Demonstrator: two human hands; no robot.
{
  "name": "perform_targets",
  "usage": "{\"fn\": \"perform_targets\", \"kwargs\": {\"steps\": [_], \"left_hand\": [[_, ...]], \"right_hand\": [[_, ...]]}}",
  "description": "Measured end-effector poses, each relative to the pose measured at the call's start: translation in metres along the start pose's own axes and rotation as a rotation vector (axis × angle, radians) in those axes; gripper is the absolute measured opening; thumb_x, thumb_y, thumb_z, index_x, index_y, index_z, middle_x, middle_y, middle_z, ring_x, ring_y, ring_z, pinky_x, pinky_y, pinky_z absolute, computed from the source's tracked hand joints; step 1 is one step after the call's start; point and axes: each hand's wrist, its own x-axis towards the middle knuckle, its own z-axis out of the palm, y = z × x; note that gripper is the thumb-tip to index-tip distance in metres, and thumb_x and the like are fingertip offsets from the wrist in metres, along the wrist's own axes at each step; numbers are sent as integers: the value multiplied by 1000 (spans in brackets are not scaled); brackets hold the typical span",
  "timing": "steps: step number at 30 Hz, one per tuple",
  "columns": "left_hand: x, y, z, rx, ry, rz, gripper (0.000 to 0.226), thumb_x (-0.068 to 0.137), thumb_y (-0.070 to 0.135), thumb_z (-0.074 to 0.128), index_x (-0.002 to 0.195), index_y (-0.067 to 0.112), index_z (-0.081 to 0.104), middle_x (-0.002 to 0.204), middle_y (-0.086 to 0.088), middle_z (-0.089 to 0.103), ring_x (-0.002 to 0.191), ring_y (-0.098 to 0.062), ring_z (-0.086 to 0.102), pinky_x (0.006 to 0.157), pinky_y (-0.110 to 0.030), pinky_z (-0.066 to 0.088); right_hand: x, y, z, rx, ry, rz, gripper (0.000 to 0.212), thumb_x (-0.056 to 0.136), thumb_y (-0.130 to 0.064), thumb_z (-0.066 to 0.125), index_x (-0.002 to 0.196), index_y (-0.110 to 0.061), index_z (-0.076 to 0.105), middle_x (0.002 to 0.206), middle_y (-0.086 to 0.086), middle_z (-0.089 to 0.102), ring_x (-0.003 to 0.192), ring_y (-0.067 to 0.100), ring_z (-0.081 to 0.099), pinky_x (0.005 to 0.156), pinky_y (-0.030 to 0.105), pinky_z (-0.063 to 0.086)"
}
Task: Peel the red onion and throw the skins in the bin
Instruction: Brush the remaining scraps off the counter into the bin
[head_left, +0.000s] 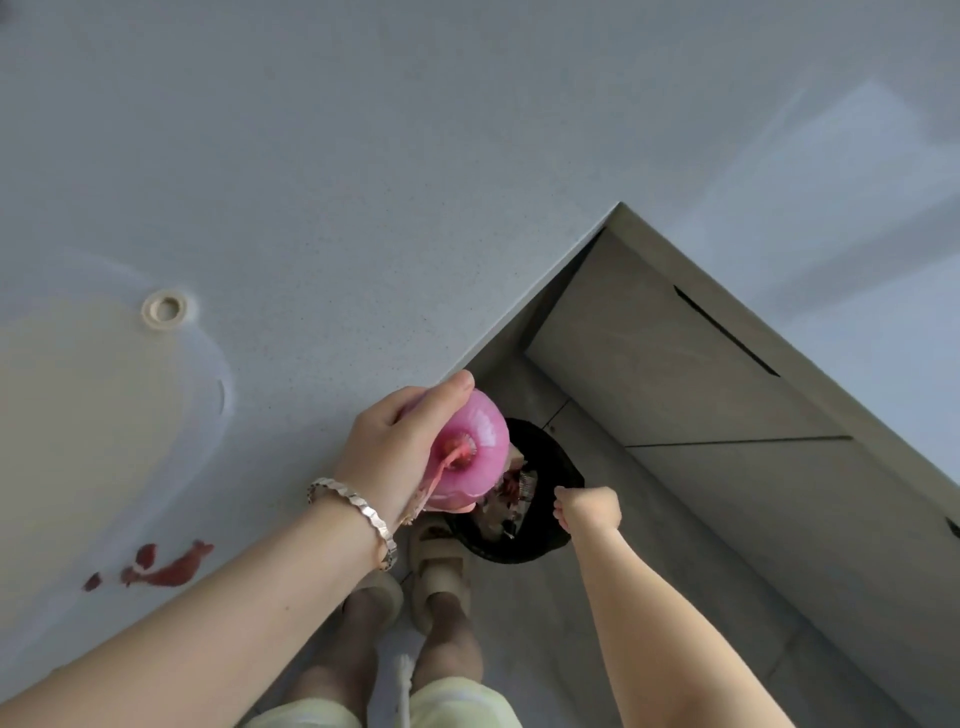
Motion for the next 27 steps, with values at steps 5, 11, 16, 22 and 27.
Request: {"fn": "perform_targets", "kwargs": {"steps": [5,11,16,22,27], "left_hand": [[-15,8,-19,-30,0,3,36,74,47,70,84,12,70,85,-10,68,92,-38,67,83,-59,52],[-47,21,-81,-143,76,-20,35,76,44,68,86,10,68,84,-10,65,80,-34,66,66,-48,58],[-72,17,-163,-253,246,-15,55,55,59,75,82,11,69,82,-13,66,79,-41,64,77,-59,53],[-106,-8,-253,-384,440,-5,28,84,43,62,78,16,65,73,-6,66,58,-27,61,57,-42,57],[-127,-29,-290,-511,480,-63,24,87,41,59,81,18,60,80,-3,57,68,-19,57,50,-36,56]], "right_hand": [[-40,-20,-6,-467,-111,-160,48,78,-1,57,124,-9,48,124,14,53,107,30,55,81,30,46],[-134,-59,-7,-669,28,-566,18,83,-14,53,97,-14,64,93,4,66,79,22,59,67,33,49],[-231,-81,26,-793,-60,-1065,30,87,-11,46,114,-18,56,116,0,55,90,18,58,67,27,43],[-305,-60,107,-936,-195,-1112,58,83,-45,58,125,-8,44,123,6,41,105,23,49,79,30,46],[-315,-28,137,-860,-201,-1094,55,75,-42,70,110,-6,48,111,7,39,105,23,46,83,26,43]]}}
